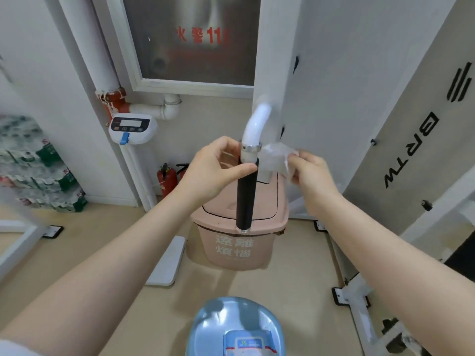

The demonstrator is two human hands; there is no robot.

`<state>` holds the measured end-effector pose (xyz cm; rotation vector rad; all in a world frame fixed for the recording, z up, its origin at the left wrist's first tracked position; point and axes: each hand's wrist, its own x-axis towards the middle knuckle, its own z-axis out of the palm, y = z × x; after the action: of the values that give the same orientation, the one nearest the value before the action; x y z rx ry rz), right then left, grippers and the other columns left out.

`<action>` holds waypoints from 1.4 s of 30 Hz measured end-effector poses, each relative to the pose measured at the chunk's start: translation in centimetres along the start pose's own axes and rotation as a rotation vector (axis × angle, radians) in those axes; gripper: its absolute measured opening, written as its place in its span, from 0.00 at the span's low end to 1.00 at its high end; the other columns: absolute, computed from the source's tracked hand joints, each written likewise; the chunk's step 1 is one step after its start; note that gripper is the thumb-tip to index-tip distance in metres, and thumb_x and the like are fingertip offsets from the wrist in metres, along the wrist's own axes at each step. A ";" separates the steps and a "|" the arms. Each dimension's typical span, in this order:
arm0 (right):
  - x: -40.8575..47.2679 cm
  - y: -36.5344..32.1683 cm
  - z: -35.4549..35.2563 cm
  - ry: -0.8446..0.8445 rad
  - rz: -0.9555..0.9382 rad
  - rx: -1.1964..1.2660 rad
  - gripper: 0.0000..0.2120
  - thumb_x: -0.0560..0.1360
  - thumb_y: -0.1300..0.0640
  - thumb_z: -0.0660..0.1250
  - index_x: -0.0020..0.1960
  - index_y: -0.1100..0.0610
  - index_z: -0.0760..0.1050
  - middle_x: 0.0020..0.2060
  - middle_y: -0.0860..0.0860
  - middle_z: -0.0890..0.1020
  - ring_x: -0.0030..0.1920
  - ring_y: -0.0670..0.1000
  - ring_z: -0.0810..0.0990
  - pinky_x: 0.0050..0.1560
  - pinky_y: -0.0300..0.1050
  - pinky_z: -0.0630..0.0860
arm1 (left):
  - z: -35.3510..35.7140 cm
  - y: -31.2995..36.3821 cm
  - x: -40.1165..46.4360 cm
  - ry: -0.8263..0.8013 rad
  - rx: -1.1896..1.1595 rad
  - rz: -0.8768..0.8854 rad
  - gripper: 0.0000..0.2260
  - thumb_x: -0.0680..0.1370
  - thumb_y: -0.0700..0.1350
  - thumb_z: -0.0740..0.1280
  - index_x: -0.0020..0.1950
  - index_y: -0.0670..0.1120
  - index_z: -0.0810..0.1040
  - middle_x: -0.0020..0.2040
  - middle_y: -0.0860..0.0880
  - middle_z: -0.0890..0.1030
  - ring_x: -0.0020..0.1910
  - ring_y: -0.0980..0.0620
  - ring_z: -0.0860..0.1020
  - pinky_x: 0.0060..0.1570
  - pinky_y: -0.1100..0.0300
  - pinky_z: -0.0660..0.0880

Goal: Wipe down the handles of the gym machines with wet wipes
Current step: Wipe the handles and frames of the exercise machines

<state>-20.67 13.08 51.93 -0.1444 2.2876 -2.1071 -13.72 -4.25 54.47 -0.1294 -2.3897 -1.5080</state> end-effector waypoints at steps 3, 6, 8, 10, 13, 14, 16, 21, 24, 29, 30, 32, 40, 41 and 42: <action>-1.6 1.8 0.6 -0.166 -0.001 0.031 0.12 0.76 0.57 0.59 0.43 0.66 0.73 0.37 0.55 0.70 0.38 0.52 0.67 0.41 0.38 0.68 | 0.6 0.0 -0.4 0.173 0.036 -0.037 0.09 0.71 0.45 0.73 0.41 0.54 0.73 0.42 0.58 0.80 0.43 0.60 0.78 0.48 0.65 0.74; -2.2 1.8 1.8 -0.260 -0.037 -0.124 0.11 0.80 0.61 0.56 0.47 0.60 0.77 0.36 0.58 0.75 0.34 0.52 0.70 0.36 0.41 0.73 | 0.8 0.0 -0.8 0.285 0.067 -0.068 0.08 0.72 0.44 0.72 0.41 0.55 0.75 0.42 0.58 0.80 0.44 0.60 0.78 0.49 0.62 0.74; -1.4 0.1 3.4 -0.227 -0.014 -0.117 0.11 0.79 0.61 0.55 0.42 0.60 0.73 0.34 0.59 0.69 0.32 0.55 0.65 0.32 0.46 0.66 | 1.0 0.1 -1.1 0.319 0.124 -0.077 0.06 0.72 0.45 0.72 0.44 0.54 0.76 0.44 0.57 0.80 0.46 0.56 0.78 0.50 0.60 0.75; -1.0 -1.5 4.8 -0.313 -0.065 0.042 0.11 0.79 0.61 0.54 0.42 0.58 0.73 0.35 0.55 0.71 0.35 0.50 0.68 0.34 0.42 0.65 | 1.4 0.3 -1.4 0.363 0.166 -0.084 0.07 0.73 0.45 0.71 0.48 0.51 0.77 0.47 0.55 0.81 0.47 0.56 0.78 0.50 0.62 0.73; -1.3 -0.9 4.8 -0.521 -0.109 0.253 0.14 0.82 0.62 0.51 0.44 0.57 0.74 0.33 0.43 0.79 0.35 0.39 0.76 0.37 0.29 0.71 | 2.1 0.5 -1.8 0.390 0.226 -0.068 0.08 0.73 0.44 0.71 0.51 0.51 0.78 0.51 0.53 0.81 0.48 0.59 0.76 0.46 0.75 0.68; -1.6 0.4 4.0 -0.568 -0.119 0.211 0.15 0.82 0.63 0.51 0.45 0.56 0.74 0.31 0.40 0.79 0.34 0.35 0.76 0.37 0.27 0.71 | 2.3 0.6 -1.9 0.396 0.245 -0.071 0.08 0.73 0.45 0.70 0.51 0.51 0.78 0.52 0.52 0.80 0.48 0.58 0.76 0.45 0.77 0.67; -1.9 4.0 2.6 -0.672 -0.111 0.011 0.16 0.82 0.60 0.51 0.48 0.51 0.76 0.35 0.41 0.83 0.41 0.36 0.79 0.46 0.33 0.73 | 2.5 0.7 -2.1 0.420 0.258 -0.094 0.07 0.73 0.45 0.70 0.50 0.51 0.77 0.53 0.52 0.79 0.49 0.60 0.75 0.45 0.79 0.66; -0.4 5.1 1.9 -0.776 -0.029 0.160 0.19 0.80 0.58 0.52 0.39 0.50 0.79 0.40 0.58 0.83 0.47 0.53 0.81 0.52 0.43 0.75 | 2.8 1.3 -2.0 0.348 0.230 -0.096 0.06 0.73 0.44 0.70 0.49 0.50 0.78 0.45 0.58 0.79 0.42 0.73 0.73 0.43 0.80 0.66; 0.9 2.4 2.0 -0.742 0.005 0.497 0.16 0.81 0.63 0.49 0.58 0.57 0.74 0.45 0.46 0.85 0.48 0.43 0.82 0.45 0.35 0.76 | 2.7 1.5 -1.7 0.326 0.261 -0.093 0.06 0.73 0.45 0.71 0.47 0.52 0.76 0.45 0.60 0.78 0.43 0.74 0.72 0.43 0.78 0.66; -1.9 8.5 1.1 -0.659 0.207 0.104 0.17 0.82 0.60 0.50 0.56 0.62 0.77 0.46 0.46 0.84 0.57 0.48 0.78 0.49 0.32 0.73 | 3.2 1.8 -2.3 0.316 0.213 -0.080 0.07 0.73 0.43 0.70 0.49 0.49 0.76 0.43 0.58 0.78 0.41 0.71 0.74 0.42 0.78 0.69; -2.1 8.9 1.1 -0.643 0.230 0.003 0.17 0.81 0.61 0.51 0.53 0.68 0.76 0.40 0.48 0.84 0.58 0.51 0.77 0.51 0.33 0.73 | 3.3 1.9 -2.5 0.318 0.217 -0.081 0.07 0.74 0.43 0.70 0.50 0.50 0.76 0.43 0.58 0.78 0.41 0.70 0.74 0.42 0.78 0.69; -2.0 8.5 1.4 -0.662 0.220 -0.212 0.18 0.78 0.62 0.51 0.40 0.62 0.78 0.32 0.59 0.78 0.50 0.58 0.78 0.57 0.45 0.74 | 3.6 2.0 -2.6 0.334 0.237 -0.097 0.07 0.74 0.44 0.69 0.50 0.51 0.75 0.43 0.59 0.78 0.40 0.67 0.74 0.41 0.76 0.69; 0.6 3.6 -1.8 -0.265 0.190 0.211 0.10 0.80 0.59 0.54 0.54 0.54 0.74 0.47 0.47 0.79 0.46 0.48 0.78 0.40 0.42 0.78 | 5.9 4.2 -2.2 0.462 0.656 0.120 0.33 0.73 0.41 0.69 0.75 0.46 0.58 0.75 0.43 0.56 0.72 0.46 0.55 0.66 0.60 0.53; 1.4 3.8 -2.6 -0.220 0.232 0.224 0.11 0.80 0.58 0.55 0.56 0.55 0.75 0.48 0.47 0.79 0.45 0.47 0.78 0.36 0.41 0.78 | 6.6 4.7 -1.9 0.459 0.738 0.254 0.31 0.72 0.41 0.69 0.73 0.45 0.61 0.74 0.40 0.57 0.72 0.44 0.56 0.67 0.57 0.54; 2.4 3.9 -3.4 -0.175 0.269 0.235 0.11 0.79 0.58 0.56 0.57 0.55 0.76 0.49 0.49 0.80 0.45 0.47 0.78 0.36 0.40 0.77 | 7.4 4.9 -1.5 0.434 0.806 0.374 0.29 0.70 0.40 0.69 0.71 0.42 0.66 0.73 0.38 0.61 0.71 0.42 0.59 0.67 0.54 0.57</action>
<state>-23.50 16.59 48.42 -0.0127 1.8316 -2.1076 -12.72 4.63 55.32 -0.0496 -2.2470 -0.3065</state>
